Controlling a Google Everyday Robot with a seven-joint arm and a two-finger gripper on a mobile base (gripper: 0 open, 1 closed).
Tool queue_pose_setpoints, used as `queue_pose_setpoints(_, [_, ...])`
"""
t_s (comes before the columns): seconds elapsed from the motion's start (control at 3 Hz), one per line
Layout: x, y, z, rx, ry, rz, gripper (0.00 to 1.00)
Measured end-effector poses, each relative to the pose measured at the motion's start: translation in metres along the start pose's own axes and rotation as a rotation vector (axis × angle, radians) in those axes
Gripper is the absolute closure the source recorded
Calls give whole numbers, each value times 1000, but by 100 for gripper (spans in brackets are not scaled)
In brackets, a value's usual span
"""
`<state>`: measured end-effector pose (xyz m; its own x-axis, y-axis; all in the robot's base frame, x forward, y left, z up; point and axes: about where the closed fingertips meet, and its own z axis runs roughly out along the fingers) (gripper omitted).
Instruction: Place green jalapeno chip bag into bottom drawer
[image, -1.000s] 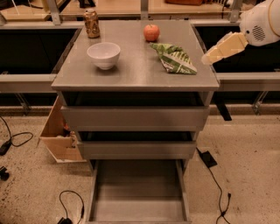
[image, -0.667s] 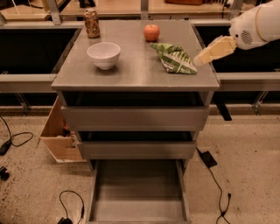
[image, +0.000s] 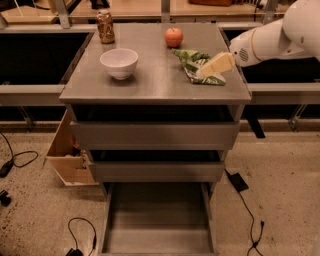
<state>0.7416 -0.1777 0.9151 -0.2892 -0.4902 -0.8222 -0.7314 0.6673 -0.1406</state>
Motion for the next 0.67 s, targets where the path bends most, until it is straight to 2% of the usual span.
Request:
queue_pose_setpoints(0.33, [5, -6, 36, -36, -21, 22, 0])
queue_pose_setpoints(0.67, [7, -10, 65, -70, -31, 26, 18])
